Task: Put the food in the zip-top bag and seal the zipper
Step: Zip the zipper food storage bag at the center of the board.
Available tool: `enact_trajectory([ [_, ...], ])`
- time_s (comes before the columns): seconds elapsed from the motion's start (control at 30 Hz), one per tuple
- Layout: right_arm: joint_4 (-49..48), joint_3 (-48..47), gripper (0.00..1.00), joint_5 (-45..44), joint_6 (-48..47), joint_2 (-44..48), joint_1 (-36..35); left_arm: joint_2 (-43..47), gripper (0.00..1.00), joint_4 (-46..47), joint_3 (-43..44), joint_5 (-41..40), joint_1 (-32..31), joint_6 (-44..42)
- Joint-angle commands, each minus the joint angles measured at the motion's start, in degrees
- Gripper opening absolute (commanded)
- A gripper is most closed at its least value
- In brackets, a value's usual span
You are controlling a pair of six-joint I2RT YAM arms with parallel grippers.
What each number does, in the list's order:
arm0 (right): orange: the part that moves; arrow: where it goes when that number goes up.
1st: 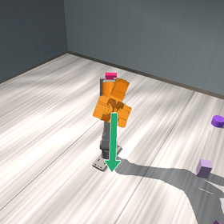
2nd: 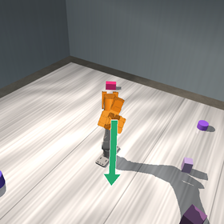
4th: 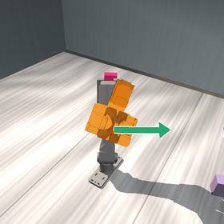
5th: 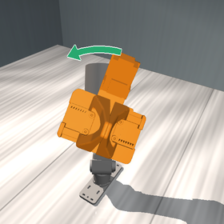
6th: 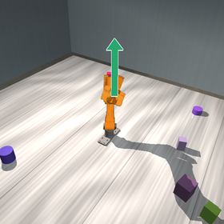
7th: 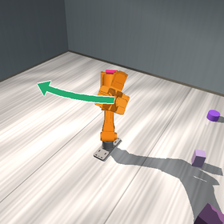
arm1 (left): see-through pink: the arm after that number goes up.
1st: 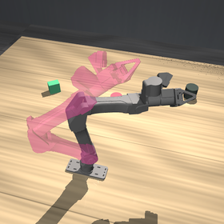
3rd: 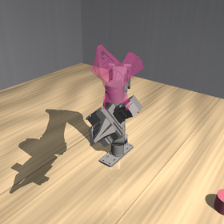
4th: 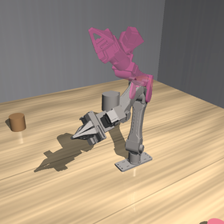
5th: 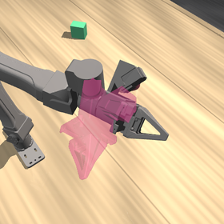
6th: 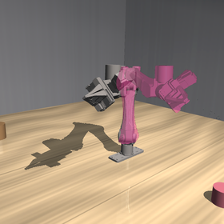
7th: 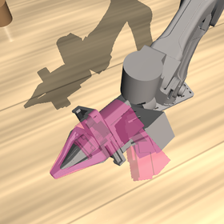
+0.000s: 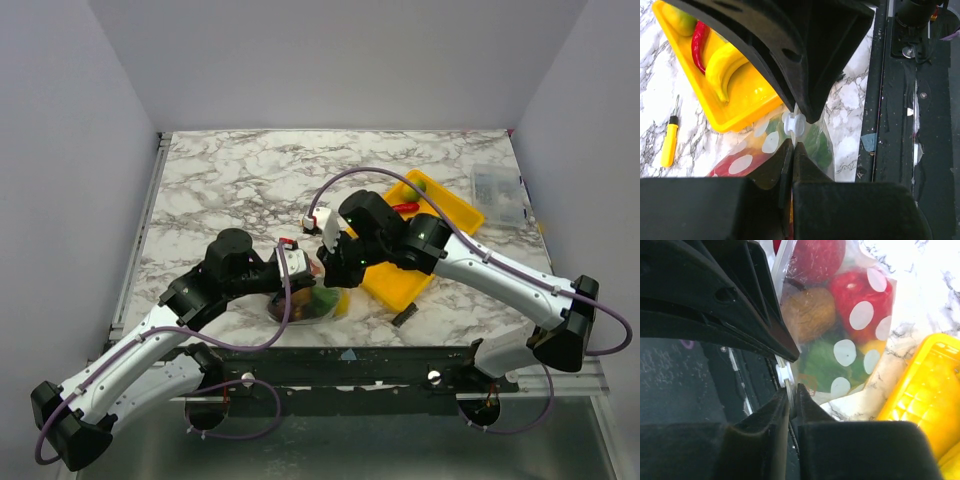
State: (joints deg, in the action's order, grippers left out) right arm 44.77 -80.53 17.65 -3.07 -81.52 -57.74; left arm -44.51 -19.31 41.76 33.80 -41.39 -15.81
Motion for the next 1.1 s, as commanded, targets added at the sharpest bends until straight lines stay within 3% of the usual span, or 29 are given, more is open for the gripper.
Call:
enact_trajectory([
  [0.0,1.2,-2.5,0.04,3.9,-1.6,-1.5,-0.3,0.9,0.00,1.2,0.2,-0.1,0.0,0.4],
  [0.03,0.9,-2.6,0.00,3.7,-1.6,-1.6,-0.3,1.0,0.00,1.3,0.2,-0.1,0.0,0.4],
  [0.2,-2.4,-1.0,0.00,3.2,0.1,-1.9,-0.3,1.1,0.00,1.2,0.3,2.2,-0.1,0.5],
  [0.33,-5.6,1.6,0.00,0.4,0.9,-0.3,-0.3,1.0,0.32,2.5,-0.1,4.9,0.0,1.7],
  [0.4,-6.0,1.5,0.00,1.7,1.3,0.1,-0.3,0.7,0.42,2.8,0.2,5.5,0.0,2.3],
  [0.5,-6.6,1.3,0.00,2.9,1.4,0.6,-0.3,0.6,0.46,3.4,0.3,6.5,0.0,3.1],
  [0.63,-6.7,1.6,0.00,2.9,1.0,1.2,-0.3,0.6,0.38,3.5,0.5,7.0,0.3,3.2],
  [0.77,-6.9,2.2,0.00,2.9,0.7,1.6,-0.3,0.8,0.22,3.8,0.7,6.9,0.8,3.3],
  [1.07,-8.9,3.3,0.00,0.8,1.7,2.6,-0.4,1.0,0.03,5.4,0.8,8.5,1.6,4.4],
])
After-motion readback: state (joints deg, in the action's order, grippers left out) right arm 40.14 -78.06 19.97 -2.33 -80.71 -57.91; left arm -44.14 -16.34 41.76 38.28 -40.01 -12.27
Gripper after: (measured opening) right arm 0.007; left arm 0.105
